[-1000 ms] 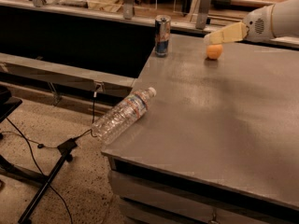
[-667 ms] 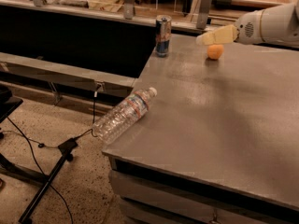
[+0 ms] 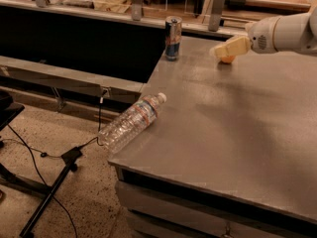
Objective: Move orange near water bottle
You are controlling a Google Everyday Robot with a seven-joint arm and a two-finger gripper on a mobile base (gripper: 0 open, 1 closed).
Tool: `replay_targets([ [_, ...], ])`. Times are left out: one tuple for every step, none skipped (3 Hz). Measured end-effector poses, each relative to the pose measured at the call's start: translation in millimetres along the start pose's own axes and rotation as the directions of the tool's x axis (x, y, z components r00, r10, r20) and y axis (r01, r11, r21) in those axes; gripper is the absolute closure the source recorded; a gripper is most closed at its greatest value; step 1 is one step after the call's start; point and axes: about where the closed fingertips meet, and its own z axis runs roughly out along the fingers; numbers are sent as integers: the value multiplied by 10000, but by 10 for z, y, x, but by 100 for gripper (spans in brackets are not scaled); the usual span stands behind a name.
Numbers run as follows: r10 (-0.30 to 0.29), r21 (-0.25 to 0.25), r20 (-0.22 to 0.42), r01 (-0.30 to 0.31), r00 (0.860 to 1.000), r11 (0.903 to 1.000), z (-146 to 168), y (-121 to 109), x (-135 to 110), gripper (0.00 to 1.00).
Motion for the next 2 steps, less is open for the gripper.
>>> replay_targets([
  [-854, 289, 32, 852, 9963, 9959, 165, -91, 100, 0],
  [-978, 420, -87, 980, 9952, 9943, 307, -188, 201, 0],
])
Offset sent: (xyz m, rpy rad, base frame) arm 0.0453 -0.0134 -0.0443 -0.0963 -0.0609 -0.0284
